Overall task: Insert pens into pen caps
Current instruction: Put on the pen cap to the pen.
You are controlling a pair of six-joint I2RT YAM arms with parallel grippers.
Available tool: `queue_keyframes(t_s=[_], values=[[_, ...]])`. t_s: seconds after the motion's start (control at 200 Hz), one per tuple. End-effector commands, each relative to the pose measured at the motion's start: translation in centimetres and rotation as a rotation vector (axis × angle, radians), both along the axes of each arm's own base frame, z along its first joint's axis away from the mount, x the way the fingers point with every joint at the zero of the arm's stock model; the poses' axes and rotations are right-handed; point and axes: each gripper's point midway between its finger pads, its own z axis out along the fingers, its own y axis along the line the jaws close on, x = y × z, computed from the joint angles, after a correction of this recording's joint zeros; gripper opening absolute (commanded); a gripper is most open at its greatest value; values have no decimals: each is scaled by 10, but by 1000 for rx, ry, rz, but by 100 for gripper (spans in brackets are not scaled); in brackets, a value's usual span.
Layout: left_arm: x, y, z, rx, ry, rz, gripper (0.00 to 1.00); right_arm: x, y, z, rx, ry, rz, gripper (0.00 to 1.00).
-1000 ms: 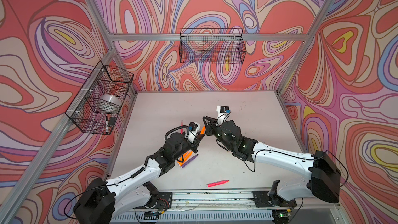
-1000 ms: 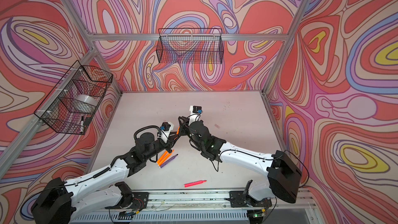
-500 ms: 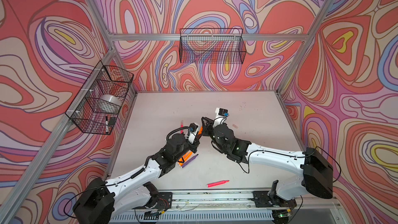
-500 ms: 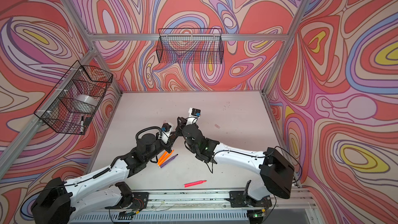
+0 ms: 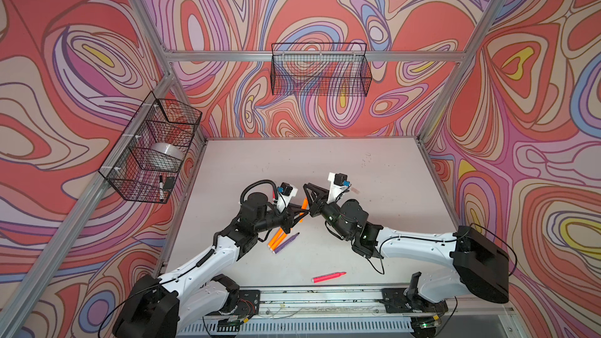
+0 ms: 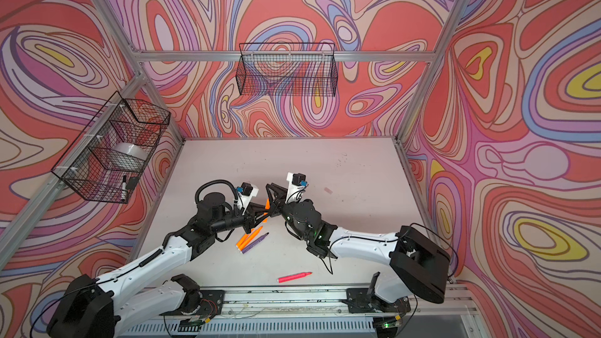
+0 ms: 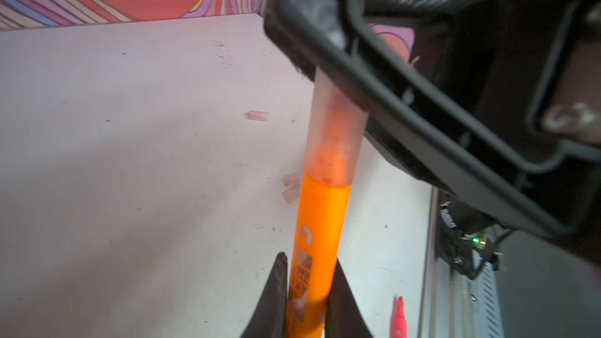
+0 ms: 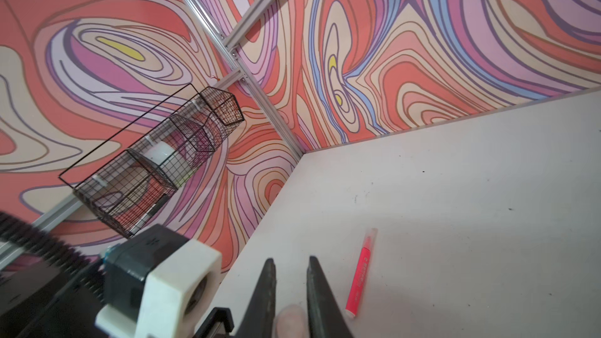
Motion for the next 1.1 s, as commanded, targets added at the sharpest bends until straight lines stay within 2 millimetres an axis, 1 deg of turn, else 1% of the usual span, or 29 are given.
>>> queue_keyframes(t_s=[0.0, 0.07, 0.14, 0.22, 0.31, 0.371, 0.406, 0.516, 0.561, 0.626, 0.696, 0.811, 0.896, 0.941, 0.981, 1.016, 1.097], values=[[72, 56, 125, -364, -201, 306, 0, -84, 41, -55, -137, 64, 416, 0], [71, 59, 129, -400, -197, 272, 0, -91, 44, -56, -130, 48, 459, 0], [72, 59, 127, -398, -197, 270, 0, -92, 45, -60, -130, 61, 465, 0], [75, 62, 123, -383, -198, 300, 0, -84, 45, -65, -150, 93, 429, 0], [77, 69, 121, -354, -217, 357, 0, -82, 49, -65, -139, 121, 422, 0], [77, 72, 119, -313, -242, 399, 0, -79, 53, -66, -129, 148, 415, 0], [77, 75, 118, -282, -259, 436, 0, -74, 53, -71, -132, 180, 391, 0], [73, 66, 115, -170, -328, 497, 0, -62, 52, -78, -142, 257, 316, 0], [72, 64, 114, -160, -339, 504, 0, -59, 52, -76, -145, 264, 295, 0], [75, 68, 113, -162, -340, 529, 0, -53, 47, -82, -180, 302, 231, 0], [77, 69, 111, -153, -344, 543, 0, -50, 44, -80, -185, 303, 205, 0], [77, 65, 110, -149, -346, 522, 0, -45, 40, -77, -209, 293, 168, 0], [75, 63, 108, -151, -343, 508, 0, -42, 40, -71, -243, 265, 159, 0], [75, 63, 105, -149, -338, 505, 0, -40, 39, -68, -272, 254, 148, 15], [75, 63, 100, -141, -328, 502, 0, -38, 38, -63, -288, 239, 134, 35], [76, 62, 96, -132, -316, 500, 0, -35, 35, -60, -300, 229, 118, 49], [79, 62, 80, -107, -280, 509, 0, -31, 26, -46, -318, 192, 76, 64]])
